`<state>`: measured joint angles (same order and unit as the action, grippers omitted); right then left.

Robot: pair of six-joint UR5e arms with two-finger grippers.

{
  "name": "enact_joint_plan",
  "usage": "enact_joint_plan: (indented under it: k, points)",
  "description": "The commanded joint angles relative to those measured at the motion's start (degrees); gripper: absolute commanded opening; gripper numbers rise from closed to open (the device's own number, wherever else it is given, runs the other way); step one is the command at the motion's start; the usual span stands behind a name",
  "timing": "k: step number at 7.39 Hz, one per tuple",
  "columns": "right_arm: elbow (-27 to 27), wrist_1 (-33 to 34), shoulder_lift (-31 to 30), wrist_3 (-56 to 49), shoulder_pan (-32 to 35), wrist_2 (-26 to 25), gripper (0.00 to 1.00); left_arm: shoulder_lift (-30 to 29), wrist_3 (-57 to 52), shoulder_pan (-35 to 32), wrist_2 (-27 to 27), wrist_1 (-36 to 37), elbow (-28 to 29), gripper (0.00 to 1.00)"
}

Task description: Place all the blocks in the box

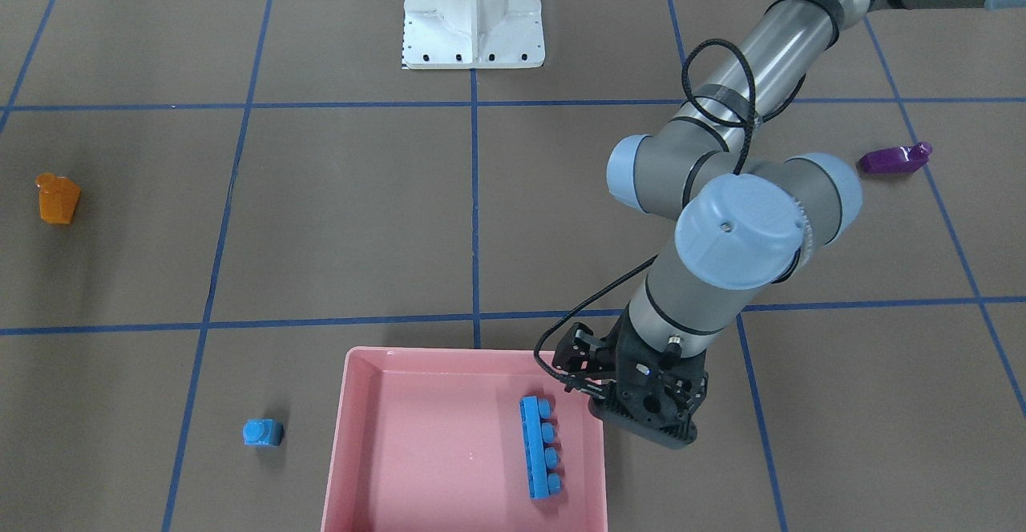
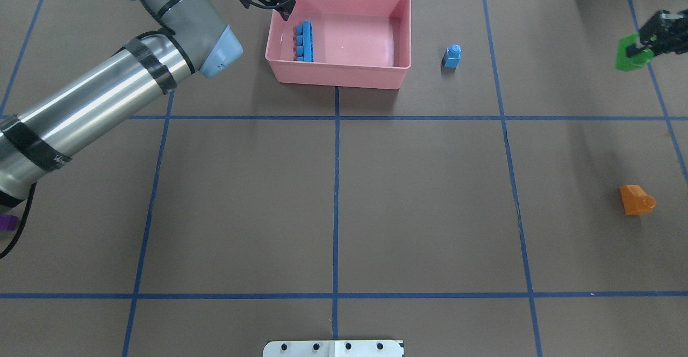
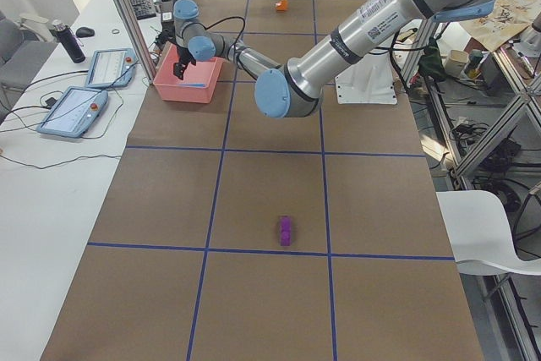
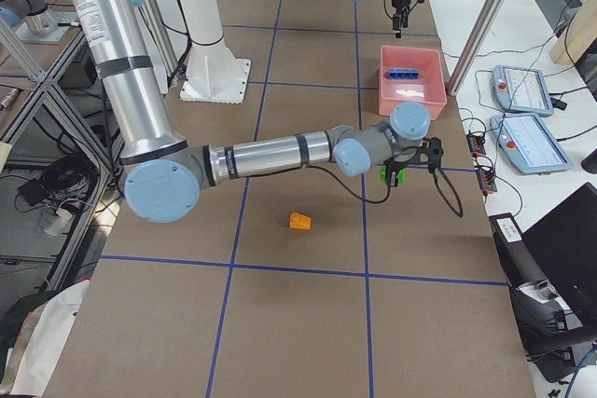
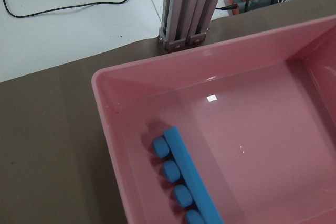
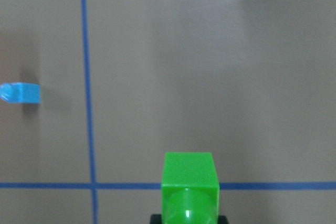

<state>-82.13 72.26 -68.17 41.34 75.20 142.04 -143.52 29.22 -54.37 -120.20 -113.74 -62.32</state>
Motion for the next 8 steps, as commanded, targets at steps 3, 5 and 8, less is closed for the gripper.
enact_joint_plan:
  k: [3,5,8]
  points:
    - [19.17,-0.89,31.91,29.09,-18.74,-19.73,0.00,31.93,-29.07,-4.07,-1.44,2.12,-24.66,0.99]
    - [24.79,-7.36,37.30,40.25,-24.54,-28.26,0.00,44.65,-39.98,-5.13,-1.27,1.68,-30.11,0.99]
    - [25.62,-9.42,37.59,42.51,-27.12,-29.72,1.00,70.59,-47.92,-5.05,-0.57,0.98,-45.93,1.00]
